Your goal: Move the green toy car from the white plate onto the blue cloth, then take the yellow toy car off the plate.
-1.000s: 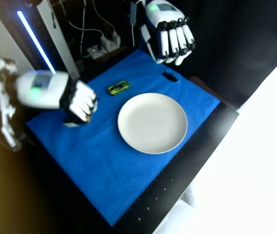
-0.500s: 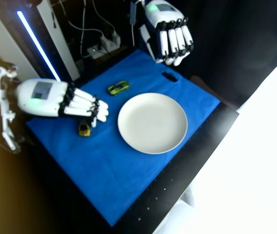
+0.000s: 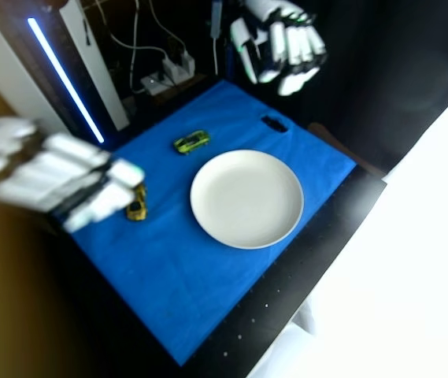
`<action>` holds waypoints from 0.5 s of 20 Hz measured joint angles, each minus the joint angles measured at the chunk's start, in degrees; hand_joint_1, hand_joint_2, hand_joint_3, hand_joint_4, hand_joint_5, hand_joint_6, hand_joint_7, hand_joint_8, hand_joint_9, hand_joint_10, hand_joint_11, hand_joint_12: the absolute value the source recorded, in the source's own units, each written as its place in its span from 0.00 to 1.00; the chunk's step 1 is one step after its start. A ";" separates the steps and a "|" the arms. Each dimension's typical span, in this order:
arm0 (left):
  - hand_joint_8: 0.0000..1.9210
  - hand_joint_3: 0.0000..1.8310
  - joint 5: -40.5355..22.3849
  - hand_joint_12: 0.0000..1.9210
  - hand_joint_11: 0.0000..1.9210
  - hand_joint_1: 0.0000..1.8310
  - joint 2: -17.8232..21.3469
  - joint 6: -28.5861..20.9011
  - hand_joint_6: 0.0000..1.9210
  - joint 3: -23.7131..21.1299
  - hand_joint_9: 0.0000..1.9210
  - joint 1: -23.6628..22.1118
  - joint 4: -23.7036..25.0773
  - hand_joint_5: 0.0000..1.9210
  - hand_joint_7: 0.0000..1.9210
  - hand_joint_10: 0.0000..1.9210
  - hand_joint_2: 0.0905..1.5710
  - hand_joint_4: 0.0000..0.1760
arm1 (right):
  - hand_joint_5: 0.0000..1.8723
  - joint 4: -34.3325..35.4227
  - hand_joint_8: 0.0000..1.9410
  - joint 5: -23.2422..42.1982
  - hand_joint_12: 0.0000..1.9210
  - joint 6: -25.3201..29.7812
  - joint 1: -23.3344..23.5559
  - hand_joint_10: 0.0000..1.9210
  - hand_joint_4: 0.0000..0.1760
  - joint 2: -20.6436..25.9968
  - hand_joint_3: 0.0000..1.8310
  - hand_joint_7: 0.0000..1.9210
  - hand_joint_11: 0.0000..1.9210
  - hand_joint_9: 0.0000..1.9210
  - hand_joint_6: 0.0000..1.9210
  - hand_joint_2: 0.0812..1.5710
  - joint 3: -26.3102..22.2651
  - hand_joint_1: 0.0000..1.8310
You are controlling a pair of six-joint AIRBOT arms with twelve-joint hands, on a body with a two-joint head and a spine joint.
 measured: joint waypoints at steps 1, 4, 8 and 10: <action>0.10 0.00 -2.78 0.77 0.15 0.38 0.22 -1.18 0.11 0.13 0.29 0.20 0.42 0.27 0.35 0.34 0.78 0.00 | 0.03 1.20 0.70 4.44 0.95 0.00 -0.26 0.77 0.00 0.50 0.01 0.18 0.16 0.19 0.68 0.73 0.00 0.56; 0.00 0.00 -9.55 0.60 0.01 0.23 0.87 -1.66 0.00 0.11 0.21 0.20 2.36 0.13 0.21 0.09 0.80 0.21 | 0.20 4.57 0.66 15.65 0.95 -0.04 -1.92 0.73 0.76 0.96 0.01 0.07 0.06 0.11 0.81 0.86 -0.17 0.39; 0.01 0.00 -16.83 0.65 0.10 0.29 0.94 -2.29 0.01 -0.13 0.33 0.15 5.22 0.19 0.26 0.04 0.71 0.00 | 0.02 3.58 0.37 21.44 0.92 -0.04 -1.92 0.54 0.48 1.57 0.00 0.07 0.01 0.07 0.61 0.79 -0.24 0.24; 0.02 0.01 -18.53 0.69 0.14 0.20 0.98 -1.92 0.04 -0.31 0.39 -0.44 7.04 0.26 0.33 0.04 0.77 0.01 | 0.00 1.62 0.21 21.27 0.87 -0.09 -1.81 0.47 0.82 1.57 0.00 0.04 0.00 0.02 0.42 0.81 -0.59 0.15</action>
